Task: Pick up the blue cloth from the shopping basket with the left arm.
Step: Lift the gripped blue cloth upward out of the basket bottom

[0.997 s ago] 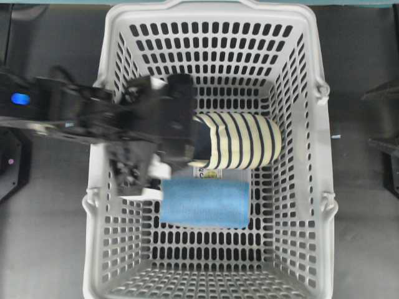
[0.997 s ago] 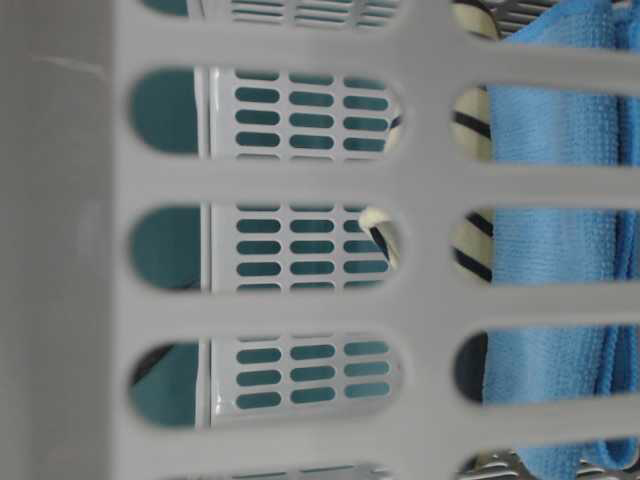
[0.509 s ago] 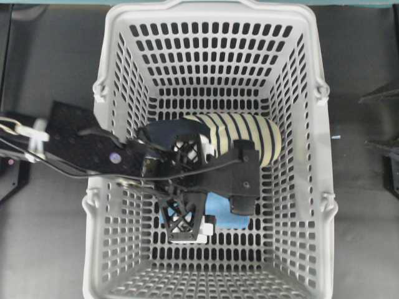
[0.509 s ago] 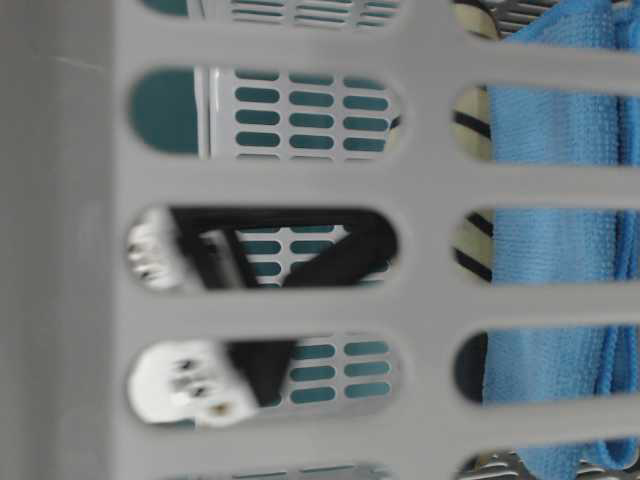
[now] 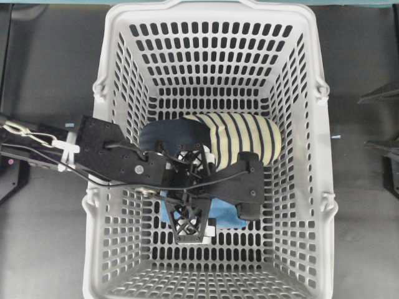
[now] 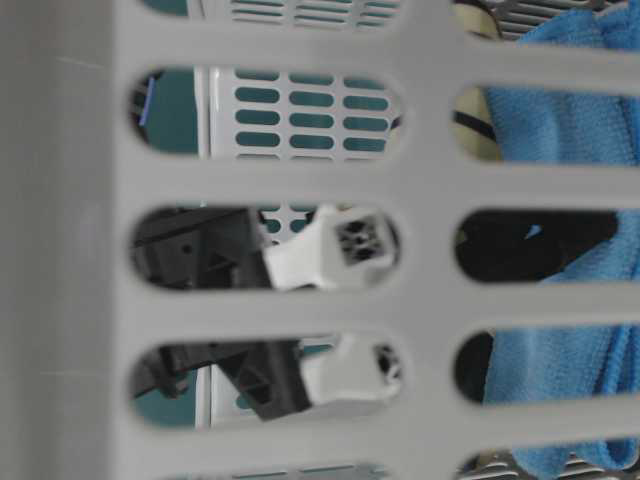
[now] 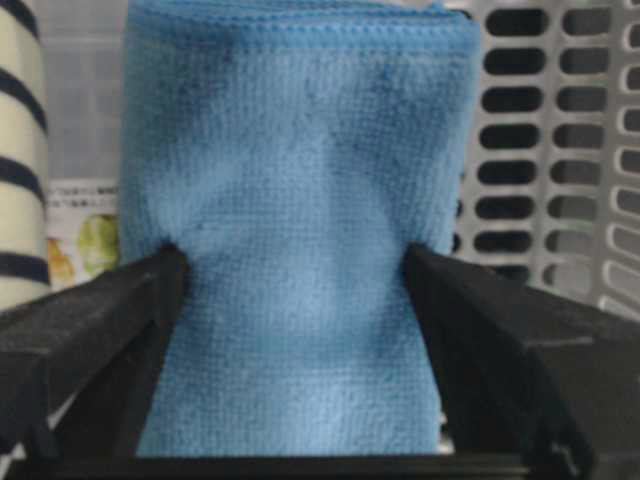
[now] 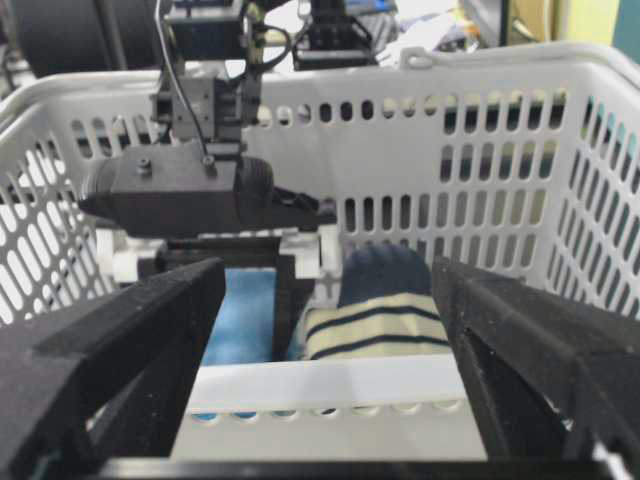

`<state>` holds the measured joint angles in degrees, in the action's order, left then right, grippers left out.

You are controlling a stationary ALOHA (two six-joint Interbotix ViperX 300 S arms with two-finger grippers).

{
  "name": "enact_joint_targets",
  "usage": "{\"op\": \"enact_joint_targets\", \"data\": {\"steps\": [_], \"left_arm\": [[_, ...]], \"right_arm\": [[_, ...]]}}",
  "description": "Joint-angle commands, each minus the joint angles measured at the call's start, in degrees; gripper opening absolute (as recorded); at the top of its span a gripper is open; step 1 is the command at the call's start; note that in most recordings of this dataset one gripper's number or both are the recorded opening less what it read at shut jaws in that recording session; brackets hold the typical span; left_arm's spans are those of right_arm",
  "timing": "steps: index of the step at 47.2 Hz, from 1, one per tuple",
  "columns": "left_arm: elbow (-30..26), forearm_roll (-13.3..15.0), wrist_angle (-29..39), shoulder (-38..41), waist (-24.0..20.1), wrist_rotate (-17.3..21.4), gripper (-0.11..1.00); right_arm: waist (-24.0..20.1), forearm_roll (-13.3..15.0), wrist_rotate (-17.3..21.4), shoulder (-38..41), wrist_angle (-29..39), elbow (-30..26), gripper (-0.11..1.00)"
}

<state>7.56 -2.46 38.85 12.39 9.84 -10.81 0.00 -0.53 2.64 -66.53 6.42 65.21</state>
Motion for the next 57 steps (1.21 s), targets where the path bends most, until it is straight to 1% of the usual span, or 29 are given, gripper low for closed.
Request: {"op": "enact_joint_targets", "data": {"steps": [1,4,9,17,19,20,27,31,40,43,51,54,57], "left_arm": [[0.2,-0.2,-0.1,-0.2,-0.2,0.1,0.83],[0.7,-0.2,-0.1,-0.3,-0.2,0.3,0.79],[1.0,-0.1,0.0,-0.4,-0.2,0.3,0.64],[0.8,-0.2,0.5,-0.4,-0.1,0.3,0.23],[0.4,-0.2,0.9,-0.6,-0.1,0.3,0.15],[0.2,-0.2,1.0,-0.7,-0.1,0.3,0.13],[-3.2,-0.2,3.3,-3.3,-0.1,0.5,0.12],[-6.0,-0.2,6.2,-4.7,-0.1,1.7,0.12],[-16.6,-0.2,14.8,-7.7,0.3,5.7,0.12],[-21.5,-0.2,18.0,-8.3,0.3,6.4,0.12],[-32.0,-0.2,25.0,-8.8,0.3,6.7,0.12],[-34.6,-0.2,26.7,-8.6,0.3,6.7,0.12],[-35.5,-0.2,27.2,-8.3,0.3,6.7,0.12]], "right_arm": [[0.4,-0.2,0.1,0.4,-0.6,-0.5,0.81],[0.4,-0.2,0.1,0.4,-0.7,-0.4,0.81],[0.5,-0.2,0.1,0.4,-0.9,-0.5,0.81],[0.5,-0.2,0.1,0.4,-1.7,-0.4,0.81],[0.5,-0.2,0.1,0.4,-1.7,-0.4,0.81],[0.5,-0.2,0.1,0.4,-1.7,-0.4,0.81],[0.5,-0.2,0.3,0.4,-1.7,-0.4,0.81],[0.6,-0.2,0.3,0.4,-1.7,-0.5,0.81],[0.5,-0.2,0.3,0.4,-1.7,-0.4,0.81],[0.5,-0.2,0.3,0.4,-1.7,-0.4,0.81],[0.5,-0.2,0.3,0.4,-1.7,-0.4,0.81],[0.5,-0.2,0.3,0.4,-1.7,-0.4,0.81],[0.5,-0.2,0.3,0.4,-1.7,-0.4,0.81]]}}
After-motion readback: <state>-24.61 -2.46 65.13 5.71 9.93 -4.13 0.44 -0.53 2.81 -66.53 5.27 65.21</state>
